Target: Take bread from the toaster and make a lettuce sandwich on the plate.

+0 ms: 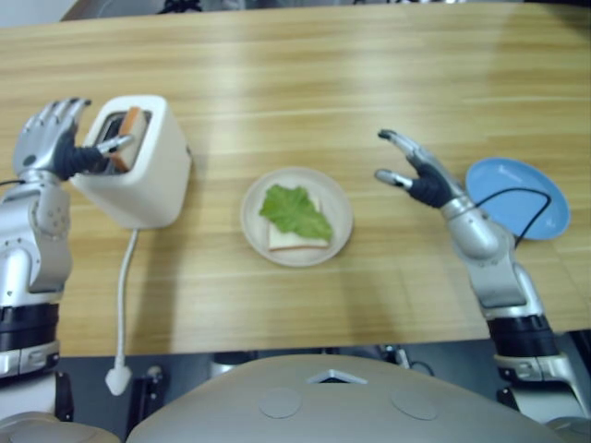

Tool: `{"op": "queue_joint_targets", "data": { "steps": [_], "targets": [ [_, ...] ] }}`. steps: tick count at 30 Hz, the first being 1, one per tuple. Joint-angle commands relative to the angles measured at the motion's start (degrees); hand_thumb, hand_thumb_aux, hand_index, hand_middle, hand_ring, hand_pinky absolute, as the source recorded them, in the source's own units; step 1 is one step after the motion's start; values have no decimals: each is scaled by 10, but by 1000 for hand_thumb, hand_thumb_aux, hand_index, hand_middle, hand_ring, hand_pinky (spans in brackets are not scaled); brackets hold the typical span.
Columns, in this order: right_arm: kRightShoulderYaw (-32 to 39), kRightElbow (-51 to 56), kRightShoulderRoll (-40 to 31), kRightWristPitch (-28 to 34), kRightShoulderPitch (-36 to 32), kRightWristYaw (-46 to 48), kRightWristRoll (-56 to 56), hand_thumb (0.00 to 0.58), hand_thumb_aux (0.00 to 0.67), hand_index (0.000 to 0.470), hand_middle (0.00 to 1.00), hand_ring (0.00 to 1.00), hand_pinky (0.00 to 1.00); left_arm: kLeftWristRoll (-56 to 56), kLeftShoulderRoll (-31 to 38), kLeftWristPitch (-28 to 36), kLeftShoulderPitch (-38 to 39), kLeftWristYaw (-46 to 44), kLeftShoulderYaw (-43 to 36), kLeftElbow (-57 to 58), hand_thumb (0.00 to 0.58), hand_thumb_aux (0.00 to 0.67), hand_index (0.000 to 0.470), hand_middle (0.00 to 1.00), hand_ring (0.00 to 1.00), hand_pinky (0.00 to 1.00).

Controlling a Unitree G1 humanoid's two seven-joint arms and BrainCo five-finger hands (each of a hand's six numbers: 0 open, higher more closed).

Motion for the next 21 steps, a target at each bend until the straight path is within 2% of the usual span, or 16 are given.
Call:
{"op": "queue_joint_targets", "data": {
  "steps": [1, 9, 14, 15, 16, 18, 19, 20, 21],
  "targets": [
    [1, 8, -5, -2, 5, -2, -8, 66, 39, 27, 0, 0, 0, -18, 0, 1, -9, -6, -21, 24, 0, 0, 0, 0, 0, 0],
    [-1, 12, -8, -3, 10, -6, -16, 83, 50, 34, 0, 0, 0, -45, 1, 7, -10, -4, -41, 28, 0, 0, 0, 0, 0, 0],
    [-1, 13, -10, -3, 12, -9, -19, 62, 37, 25, 0, 0, 0, -45, 5, 11, -7, -2, -47, 29, 0, 0, 0, 0, 0, 0],
    [-1, 12, -10, -3, 12, -9, -19, 45, 26, 18, 0, 0, 0, -46, 6, 12, -7, -3, -48, 30, 66, 39, 27, 0, 0, 0],
    [-1, 12, -11, -2, 13, -9, -20, 36, 21, 14, 0, 0, 0, -45, 7, 14, -6, -4, -50, 31, 194, 123, 85, 0, 0, 0],
    [-2, 11, -12, -2, 13, -10, -20, 27, 16, 11, 0, 0, 0, -44, 8, 17, -6, -3, -51, 33, 319, 221, 152, 0, 0, 0],
    [-2, 11, -12, -1, 13, -10, -20, 27, 16, 11, 0, 0, 0, -44, 8, 18, -6, -3, -51, 34, 319, 221, 152, 0, 0, 0],
    [-3, 11, -13, -1, 14, -10, -21, 9, 5, 4, 0, 0, 0, -45, 9, 19, -6, -3, -52, 36, 438, 339, 233, 0, 0, 0],
    [-3, 11, -14, -1, 14, -11, -21, 9, 5, 4, 0, 0, 0, -46, 9, 20, -6, -3, -52, 37, 476, 386, 265, 0, 0, 0]
  ]
}}
